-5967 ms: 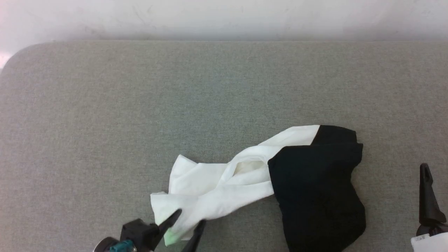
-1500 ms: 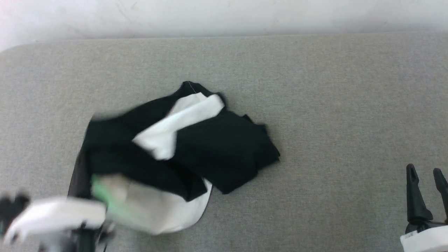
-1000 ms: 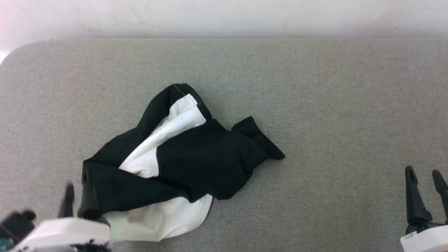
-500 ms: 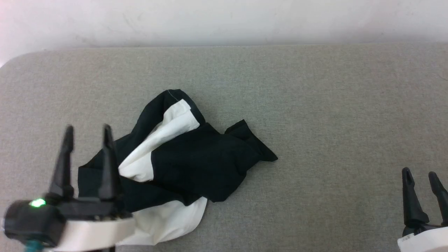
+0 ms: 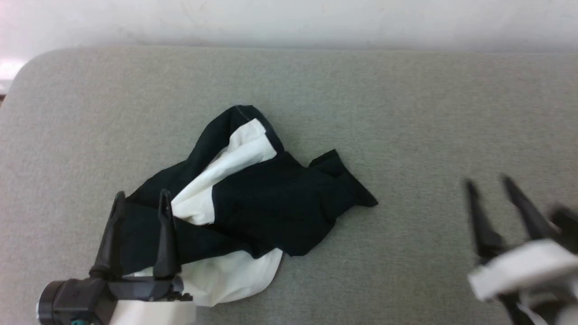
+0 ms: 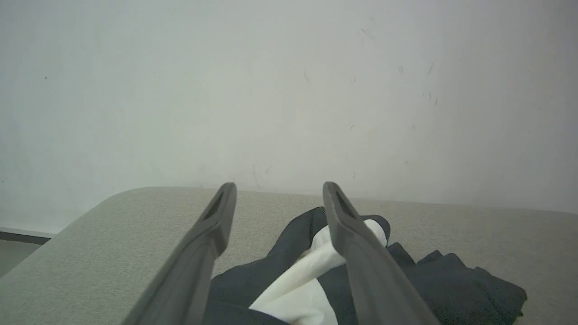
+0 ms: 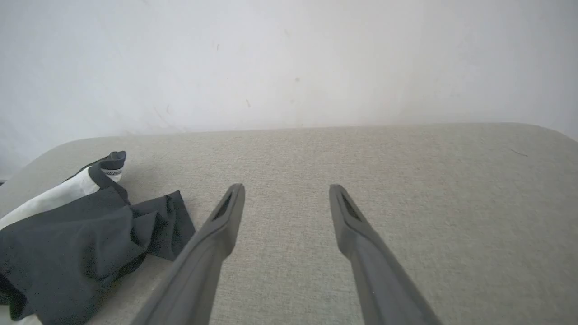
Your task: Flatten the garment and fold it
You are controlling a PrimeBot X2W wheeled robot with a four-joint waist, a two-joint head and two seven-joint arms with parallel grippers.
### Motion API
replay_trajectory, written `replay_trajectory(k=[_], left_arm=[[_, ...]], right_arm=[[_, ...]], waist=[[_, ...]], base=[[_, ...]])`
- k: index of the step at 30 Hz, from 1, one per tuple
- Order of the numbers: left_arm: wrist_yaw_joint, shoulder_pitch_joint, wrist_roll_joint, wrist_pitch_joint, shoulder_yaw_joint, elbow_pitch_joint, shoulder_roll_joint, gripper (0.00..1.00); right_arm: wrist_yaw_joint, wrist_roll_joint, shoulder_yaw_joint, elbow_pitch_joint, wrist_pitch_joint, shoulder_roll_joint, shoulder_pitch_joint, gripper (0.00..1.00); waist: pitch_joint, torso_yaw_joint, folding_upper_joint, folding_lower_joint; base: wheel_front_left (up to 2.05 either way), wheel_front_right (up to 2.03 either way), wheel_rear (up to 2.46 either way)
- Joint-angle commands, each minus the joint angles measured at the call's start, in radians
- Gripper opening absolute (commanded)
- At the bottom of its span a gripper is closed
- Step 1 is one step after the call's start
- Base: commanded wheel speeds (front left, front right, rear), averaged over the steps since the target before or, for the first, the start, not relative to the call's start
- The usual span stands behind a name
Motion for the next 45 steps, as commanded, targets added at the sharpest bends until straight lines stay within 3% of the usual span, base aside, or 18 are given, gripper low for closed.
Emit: replay_trajectory(k=[1, 8, 14, 21, 22, 23, 24, 30, 36, 45], left_arm=[[-0.019, -0.025, 0.013, -0.005, 0.003, 0.009, -0.019, 1.0], [-0.072, -0.058, 0.033, -0.005, 0.005, 0.037, -0.075, 1.0], [-0.1, -0.066, 0.052, -0.005, 0.015, 0.054, -0.103, 1.0], [-0.137, -0.086, 0.065, -0.005, 0.02, 0.074, -0.138, 1.0], [-0.141, -0.088, 0.066, -0.005, 0.022, 0.078, -0.141, 1.0], [-0.146, -0.09, 0.068, -0.005, 0.023, 0.082, -0.144, 1.0], [-0.151, -0.092, 0.07, -0.005, 0.024, 0.086, -0.146, 1.0], [-0.168, -0.097, 0.082, -0.005, 0.033, 0.108, -0.158, 1.0], [-0.178, -0.07, 0.091, -0.005, 0.044, 0.118, -0.161, 1.0], [-0.186, -0.032, 0.094, -0.005, 0.046, 0.115, -0.157, 1.0]], right_arm=[[-0.001, -0.033, 0.061, -0.014, 0.07, 0.002, -0.071, 1.0], [-0.001, -0.048, 0.279, 0.059, 0.341, -0.021, -0.271, 1.0], [-0.001, -0.003, 0.393, 0.16, 0.486, -0.08, -0.349, 1.0], [-0.001, 0.023, 0.48, 0.295, 0.508, -0.145, -0.394, 1.0], [-0.001, 0.024, 0.476, 0.312, 0.497, -0.142, -0.396, 0.58], [-0.001, 0.022, 0.474, 0.327, 0.485, -0.139, -0.399, 0.35], [-0.001, 0.019, 0.466, 0.337, 0.467, -0.134, -0.403, 0.0], [-0.001, 0.017, 0.369, 0.332, 0.368, -0.084, -0.426, 0.0], [-0.001, 0.017, 0.17, 0.209, 0.312, -0.056, -0.401, 0.0], [-0.001, -0.009, -0.226, -0.029, 0.364, -0.015, -0.101, 0.0]], waist=[[0.031, 0.031, 0.0, 0.0], [0.078, 0.088, 0.0, 0.0], [0.105, 0.12, 0.0, 0.0], [0.13, 0.15, 0.0, 0.0], [0.132, 0.151, 0.0, 0.0], [0.134, 0.15, 0.0, 0.0], [0.135, 0.149, 0.0, 0.0], [0.1, 0.121, 0.0, 0.0], [0.029, 0.073, 0.0, 0.0], [-0.004, 0.039, 0.0, 0.0]], base=[[0.0, 0.0, 0.0], [0.0, 0.0, 0.0], [0.0, 0.0, 0.0], [0.0, 0.0, 0.0], [0.0, 0.0, 0.0], [0.0, 0.0, 0.0], [0.0, 0.0, 0.0], [0.0, 0.0, 0.0], [0.0, 0.0, 0.0], [0.0, 0.0, 0.0]])
